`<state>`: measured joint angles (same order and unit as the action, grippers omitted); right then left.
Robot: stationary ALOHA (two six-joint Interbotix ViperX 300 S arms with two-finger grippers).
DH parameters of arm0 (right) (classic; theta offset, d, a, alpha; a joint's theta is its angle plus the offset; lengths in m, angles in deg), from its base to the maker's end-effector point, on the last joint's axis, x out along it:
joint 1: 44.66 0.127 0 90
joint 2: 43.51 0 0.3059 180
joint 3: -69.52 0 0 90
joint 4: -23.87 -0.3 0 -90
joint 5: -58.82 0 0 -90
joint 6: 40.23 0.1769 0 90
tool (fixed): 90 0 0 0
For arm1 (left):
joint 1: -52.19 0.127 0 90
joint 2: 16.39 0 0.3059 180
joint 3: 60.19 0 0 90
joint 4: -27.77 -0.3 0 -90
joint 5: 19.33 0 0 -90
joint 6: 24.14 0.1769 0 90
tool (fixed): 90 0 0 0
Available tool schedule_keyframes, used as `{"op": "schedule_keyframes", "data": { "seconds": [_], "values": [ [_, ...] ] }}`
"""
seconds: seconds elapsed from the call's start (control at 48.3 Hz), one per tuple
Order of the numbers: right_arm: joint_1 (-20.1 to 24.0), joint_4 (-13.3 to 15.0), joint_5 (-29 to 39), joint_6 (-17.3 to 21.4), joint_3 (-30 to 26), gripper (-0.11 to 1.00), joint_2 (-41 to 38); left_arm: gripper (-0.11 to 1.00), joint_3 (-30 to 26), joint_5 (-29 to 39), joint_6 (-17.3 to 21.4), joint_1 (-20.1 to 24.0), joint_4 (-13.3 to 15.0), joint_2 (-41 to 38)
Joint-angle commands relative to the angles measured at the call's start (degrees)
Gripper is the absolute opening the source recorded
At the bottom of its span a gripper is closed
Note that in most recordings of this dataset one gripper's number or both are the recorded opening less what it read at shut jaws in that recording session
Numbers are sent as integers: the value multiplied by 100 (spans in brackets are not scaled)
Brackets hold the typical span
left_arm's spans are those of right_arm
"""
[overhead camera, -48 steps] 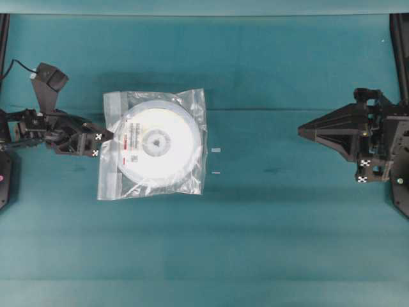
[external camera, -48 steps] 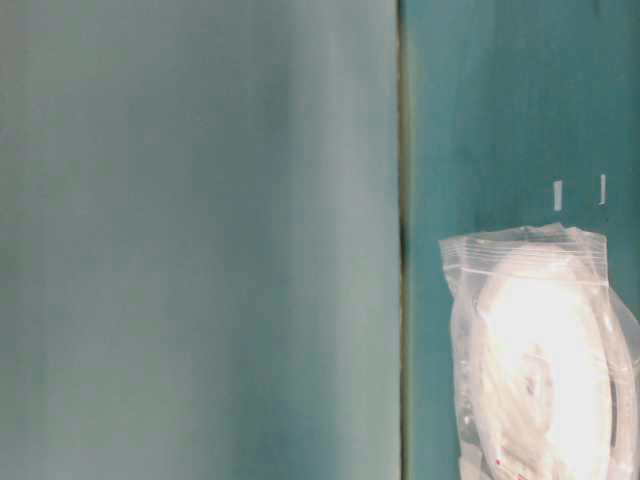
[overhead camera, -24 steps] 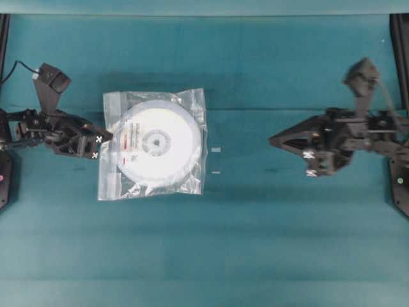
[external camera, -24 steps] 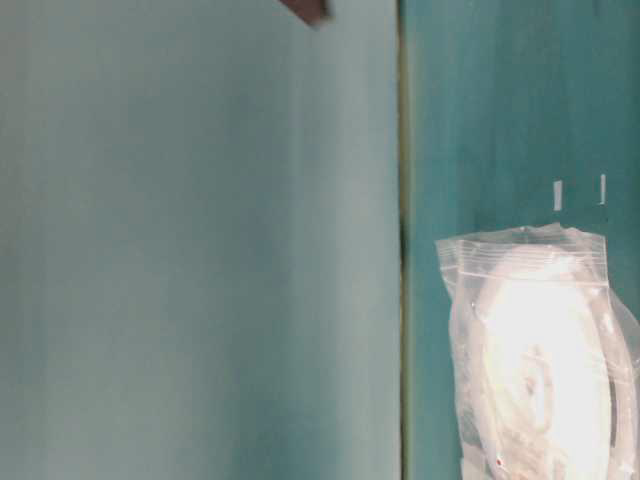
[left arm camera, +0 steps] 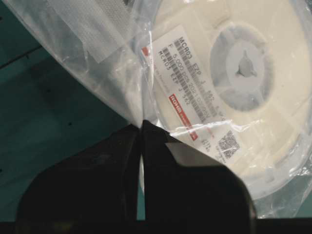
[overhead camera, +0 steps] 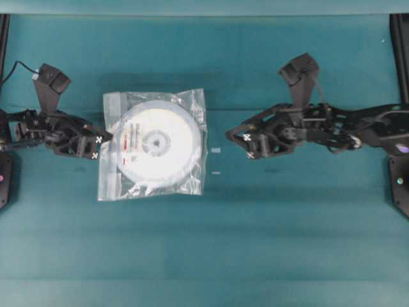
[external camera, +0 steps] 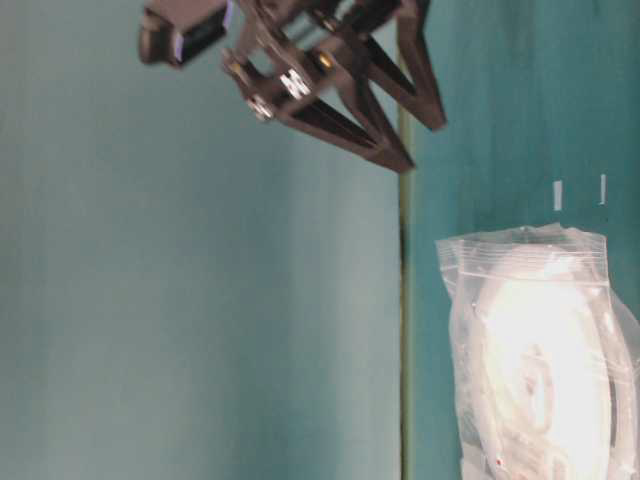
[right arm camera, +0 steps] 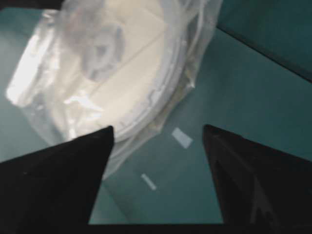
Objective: Take out the reel from the clear zip bag.
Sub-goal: 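Reach the right gripper toward the reel's right rim inside the bag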
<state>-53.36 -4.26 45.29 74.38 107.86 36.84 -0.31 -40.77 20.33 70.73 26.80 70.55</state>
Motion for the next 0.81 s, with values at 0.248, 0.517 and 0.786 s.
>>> {"op": "schedule_keyframes", "data": {
  "seconds": [0.248,0.517,0.786],
  "values": [
    [-35,-281,62,35,-571,87,-747,0,-35,-18,18,9,-18,18],
    [-44,-272,167,35,-993,86,-1187,0,-62,-26,18,9,-18,9],
    [-44,-281,229,26,-1292,82,-1327,0,-62,-26,18,9,-18,0]
  ]
}}
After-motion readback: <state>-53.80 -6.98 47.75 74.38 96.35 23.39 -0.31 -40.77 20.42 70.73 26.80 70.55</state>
